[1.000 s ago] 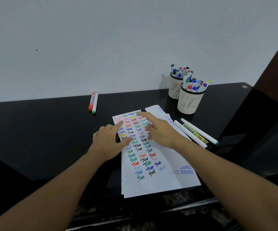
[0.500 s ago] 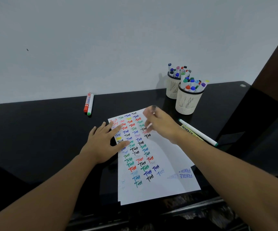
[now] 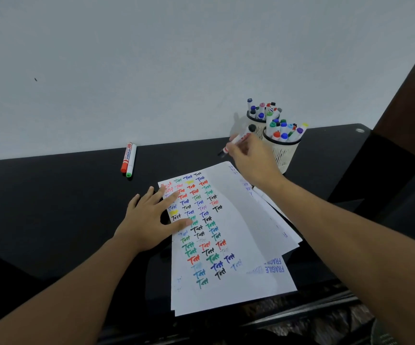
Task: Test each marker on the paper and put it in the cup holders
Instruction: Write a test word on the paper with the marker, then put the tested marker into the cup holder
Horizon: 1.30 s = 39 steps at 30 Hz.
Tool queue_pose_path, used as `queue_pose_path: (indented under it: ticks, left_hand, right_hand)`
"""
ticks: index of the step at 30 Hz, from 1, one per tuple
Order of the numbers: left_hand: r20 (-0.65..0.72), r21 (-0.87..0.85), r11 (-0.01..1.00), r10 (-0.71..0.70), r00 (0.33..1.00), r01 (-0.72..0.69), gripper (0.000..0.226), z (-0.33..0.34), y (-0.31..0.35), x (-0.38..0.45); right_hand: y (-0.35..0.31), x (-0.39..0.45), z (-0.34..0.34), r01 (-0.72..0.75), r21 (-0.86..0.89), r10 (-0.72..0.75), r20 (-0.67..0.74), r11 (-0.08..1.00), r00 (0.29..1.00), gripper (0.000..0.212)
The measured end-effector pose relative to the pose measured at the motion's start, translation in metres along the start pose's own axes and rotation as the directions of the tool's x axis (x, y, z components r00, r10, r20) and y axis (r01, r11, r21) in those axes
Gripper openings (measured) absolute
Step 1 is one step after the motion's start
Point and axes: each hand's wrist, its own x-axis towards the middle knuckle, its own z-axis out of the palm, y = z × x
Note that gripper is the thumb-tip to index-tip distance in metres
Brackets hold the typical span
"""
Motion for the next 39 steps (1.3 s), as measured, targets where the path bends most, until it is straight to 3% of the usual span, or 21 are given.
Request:
queue_pose_path:
  ticks: [6,10,16,25,31,37,39]
  left_hand:
    - [-0.015,-0.009,1.0,0.003,1.0,-0.003,0.103,0.0,0.0,-0.002]
    - [-0.018,-0.019,1.0,0.0,1.0,0.0,0.102,0.0,0.0,-0.001]
    - [-0.008,-0.004,1.0,-0.006,1.0,0.006,0.103,-0.001,0.0,0.0]
    - [0.006,-0.001,1.0,-0.013,1.0,0.013,0.102,-0.002,0.0,0.001]
    - [0.009,0.0,1.0,-0.016,1.0,0.016,0.104,-0.003,0.0,0.002]
    - [-0.007,-0.009,1.0,-0.012,1.0,0.012,0.102,-0.001,-0.001,0.002]
    - [-0.002,-0.003,1.0,-0.014,1.0,0.014,0.103,-0.001,-0.001,0.002]
  right_hand:
    - [-0.008,0.04,-0.028,0.146,-0.315,-0.202,-0.152,0.938,0.967,0.03]
    - [-0.006,0.068,-0.048,0.163,-0.324,-0.243,-0.224,0.932,0.944,0.023]
    - [0.004,0.106,-0.065,0.005,-0.308,-0.098,-0.288,0.951,0.953,0.029]
    - [0.009,0.125,-0.063,-0.08,-0.521,-0.012,-0.171,0.85,0.985,0.03]
    - [0.016,0.136,-0.06,-0.189,-0.404,0.142,-0.142,0.895,0.98,0.024]
    - [0.023,0.143,-0.06,-0.085,-0.378,0.01,-0.195,0.922,0.981,0.021]
    - [0.027,0.142,-0.059,-0.055,-0.326,-0.017,-0.214,0.944,0.977,0.028]
